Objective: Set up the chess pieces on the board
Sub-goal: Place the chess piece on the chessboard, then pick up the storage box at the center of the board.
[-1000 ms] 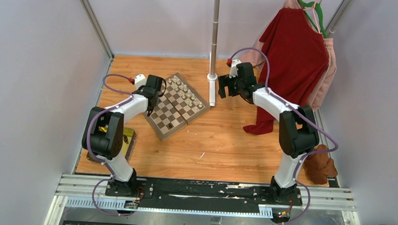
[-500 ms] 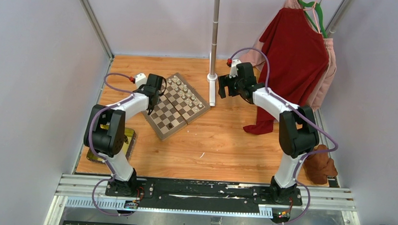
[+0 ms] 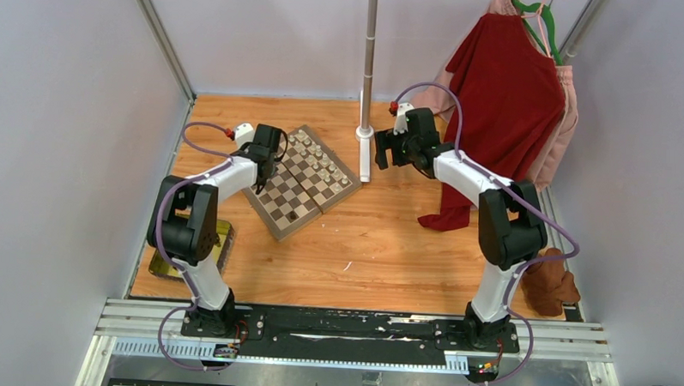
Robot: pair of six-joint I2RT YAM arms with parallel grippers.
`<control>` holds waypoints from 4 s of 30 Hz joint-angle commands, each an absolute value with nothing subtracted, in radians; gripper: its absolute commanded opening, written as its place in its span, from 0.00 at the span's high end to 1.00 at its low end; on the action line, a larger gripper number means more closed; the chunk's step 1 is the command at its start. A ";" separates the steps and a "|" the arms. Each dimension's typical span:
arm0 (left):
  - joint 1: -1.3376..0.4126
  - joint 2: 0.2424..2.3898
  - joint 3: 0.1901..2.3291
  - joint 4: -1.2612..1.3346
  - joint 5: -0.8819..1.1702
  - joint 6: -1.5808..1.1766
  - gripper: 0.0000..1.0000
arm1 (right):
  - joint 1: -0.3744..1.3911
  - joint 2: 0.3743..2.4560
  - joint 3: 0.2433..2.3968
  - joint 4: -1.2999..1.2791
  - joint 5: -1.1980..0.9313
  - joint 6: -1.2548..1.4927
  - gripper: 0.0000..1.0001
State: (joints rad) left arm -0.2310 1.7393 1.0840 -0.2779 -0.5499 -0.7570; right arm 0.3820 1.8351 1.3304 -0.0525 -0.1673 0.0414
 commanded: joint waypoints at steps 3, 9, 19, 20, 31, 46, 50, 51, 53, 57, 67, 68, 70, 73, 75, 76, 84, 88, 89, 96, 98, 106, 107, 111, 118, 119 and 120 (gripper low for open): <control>-0.225 1.770 1.123 -0.269 -0.557 -0.743 0.99 | 0.380 1.867 1.359 -0.059 -0.176 0.041 0.10; -0.225 1.775 1.131 -0.290 -0.552 -0.747 0.93 | 0.377 1.872 1.357 -0.059 -0.177 0.044 0.10; -0.225 1.770 1.133 -0.347 -0.554 -0.758 0.84 | 0.374 1.865 1.348 -0.052 -0.180 0.050 0.10; -0.225 1.770 1.132 -0.348 -0.553 -0.757 0.82 | 0.375 1.865 1.348 -0.052 -0.181 0.051 0.10; -0.225 1.768 1.125 -0.359 -0.556 -0.751 0.65 | 0.375 1.852 1.338 -0.051 -0.185 0.054 0.10; -0.225 1.733 1.136 -0.374 -0.546 -0.740 0.46 | 0.376 1.827 1.336 -0.057 -0.178 0.050 0.10; -0.229 1.707 1.133 -0.381 -0.535 -0.736 0.40 | 0.376 1.814 1.331 -0.059 -0.172 0.047 0.10; -0.231 1.699 1.132 -0.382 -0.533 -0.734 0.37 | 0.375 1.809 1.331 -0.058 -0.172 0.046 0.10; -0.238 1.681 1.133 -0.388 -0.531 -0.729 0.34 | 0.376 1.802 1.331 -0.060 -0.171 0.046 0.10; -0.258 1.626 1.129 -0.407 -0.529 -0.723 0.32 | 0.376 1.783 1.331 -0.064 -0.171 0.050 0.10; -0.285 1.351 0.976 -0.536 -0.573 -0.924 0.28 | 0.398 1.734 1.337 -0.081 -0.165 0.043 0.10; -0.285 1.303 0.942 -0.554 -0.582 -0.979 0.27 | 0.407 1.731 1.340 -0.084 -0.164 0.039 0.10; -0.285 1.230 0.902 -0.593 -0.604 -1.045 0.25 | 0.419 1.724 1.344 -0.087 -0.162 0.036 0.10; -0.284 1.132 0.849 -0.705 -0.678 -1.194 0.19 | 0.429 1.715 1.340 -0.083 -0.166 0.040 0.10; -0.284 1.077 0.823 -0.742 -0.702 -1.249 0.19 | 0.434 1.709 1.336 -0.075 -0.172 0.045 0.11; -0.284 1.052 0.814 -0.761 -0.719 -1.276 0.19 | 0.438 1.706 1.333 -0.074 -0.176 0.048 0.11; -0.282 0.955 0.741 -0.879 -0.740 -1.471 0.22 | 0.451 1.691 1.312 -0.055 -0.196 0.053 0.11; -0.282 0.960 0.716 -0.895 -0.733 -1.505 0.25 | 0.451 1.690 1.298 -0.043 -0.204 0.061 0.12; -0.281 0.962 0.712 -0.901 -0.733 -1.516 0.26 | 0.451 1.692 1.294 -0.039 -0.206 0.062 0.12; -0.255 1.014 0.693 -0.897 -0.721 -1.563 0.33 | 0.451 1.696 1.286 -0.036 -0.210 0.062 0.12; -0.247 1.036 0.696 -0.892 -0.721 -1.561 0.34 | 0.451 1.692 1.285 -0.038 -0.204 0.058 0.12; -0.190 1.119 0.700 -0.825 -0.690 -1.519 0.35 | 0.451 1.718 1.298 -0.035 -0.209 0.062 0.12; -0.182 1.128 0.700 -0.813 -0.684 -1.511 0.36 | 0.450 1.723 1.298 -0.032 -0.210 0.064 0.12; -0.149 1.162 0.701 -0.768 -0.664 -1.473 0.36 | 0.451 1.740 1.302 -0.031 -0.212 0.065 0.12; -0.106 1.241 0.713 -0.688 -0.616 -1.400 0.36 | 0.451 1.759 1.326 -0.045 -0.204 0.058 0.12; -0.100 1.253 0.718 -0.684 -0.613 -1.393 0.36 | 0.451 1.760 1.327 -0.046 -0.203 0.056 0.12; -0.098 1.264 0.722 -0.678 -0.610 -1.386 0.36 | 0.451 1.762 1.328 -0.045 -0.202 0.057 0.12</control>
State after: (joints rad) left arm -0.1162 1.2293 0.7048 -0.7208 -0.6186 -1.4277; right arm 0.4385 1.7416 1.3022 -0.0444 -0.2016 0.0563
